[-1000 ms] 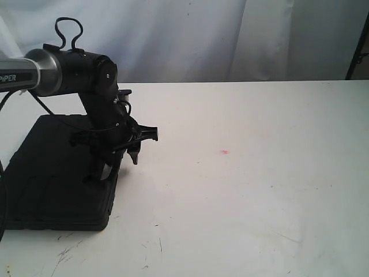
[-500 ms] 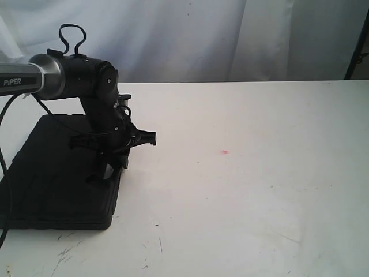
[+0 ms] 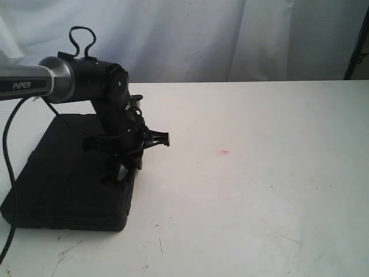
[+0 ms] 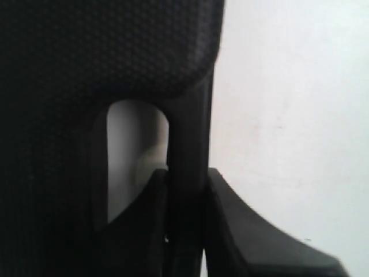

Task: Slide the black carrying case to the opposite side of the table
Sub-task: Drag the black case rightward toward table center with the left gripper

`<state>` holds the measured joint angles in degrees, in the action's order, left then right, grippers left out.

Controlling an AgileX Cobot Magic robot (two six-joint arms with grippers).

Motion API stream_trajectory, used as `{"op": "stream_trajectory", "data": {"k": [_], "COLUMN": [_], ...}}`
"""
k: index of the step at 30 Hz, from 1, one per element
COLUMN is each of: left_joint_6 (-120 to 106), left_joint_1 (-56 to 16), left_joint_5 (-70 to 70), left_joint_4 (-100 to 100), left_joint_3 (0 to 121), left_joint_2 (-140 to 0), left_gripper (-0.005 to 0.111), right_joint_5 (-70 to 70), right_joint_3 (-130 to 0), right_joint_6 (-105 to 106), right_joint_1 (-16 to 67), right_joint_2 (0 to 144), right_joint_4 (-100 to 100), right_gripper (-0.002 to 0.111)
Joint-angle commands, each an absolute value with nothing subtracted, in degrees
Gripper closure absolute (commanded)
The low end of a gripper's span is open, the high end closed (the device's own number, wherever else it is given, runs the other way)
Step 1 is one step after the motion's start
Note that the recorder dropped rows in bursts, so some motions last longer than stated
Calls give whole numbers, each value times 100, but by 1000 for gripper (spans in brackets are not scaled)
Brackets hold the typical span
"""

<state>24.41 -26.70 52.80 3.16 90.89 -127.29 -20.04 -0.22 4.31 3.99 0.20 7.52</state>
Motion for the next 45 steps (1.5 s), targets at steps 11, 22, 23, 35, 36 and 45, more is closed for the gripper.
{"op": "stream_trajectory", "data": {"k": [11,22,23,35,36,45], "left_joint_6": [2783,2978,2978,3150,3188,3265], "left_joint_1": [-3229,-3547,-3571,-3892,-3906,-4058], "left_joint_5": [4717,4345,4372,4490,4456,4413], "left_joint_4": [1021,1362,1362,1469,1490,1639], "left_joint_3": [9129,9265,9337,10117,10130,10466], "left_joint_2": [-12692,-12744,-12794,-13228,-13236,-13408], "left_gripper": [107,107,107,107,107,107], "right_joint_5": [-1989,-1989,-1989,-1989,-1989,-1989], "right_joint_3": [0,0,0,0,0,0], "right_joint_6": [436,436,436,436,436,436], "right_joint_1": [405,405,405,405,405,405], "right_joint_2": [0,0,0,0,0,0], "right_joint_4": [695,695,695,695,695,695], "right_gripper": [108,108,108,108,108,108]}}
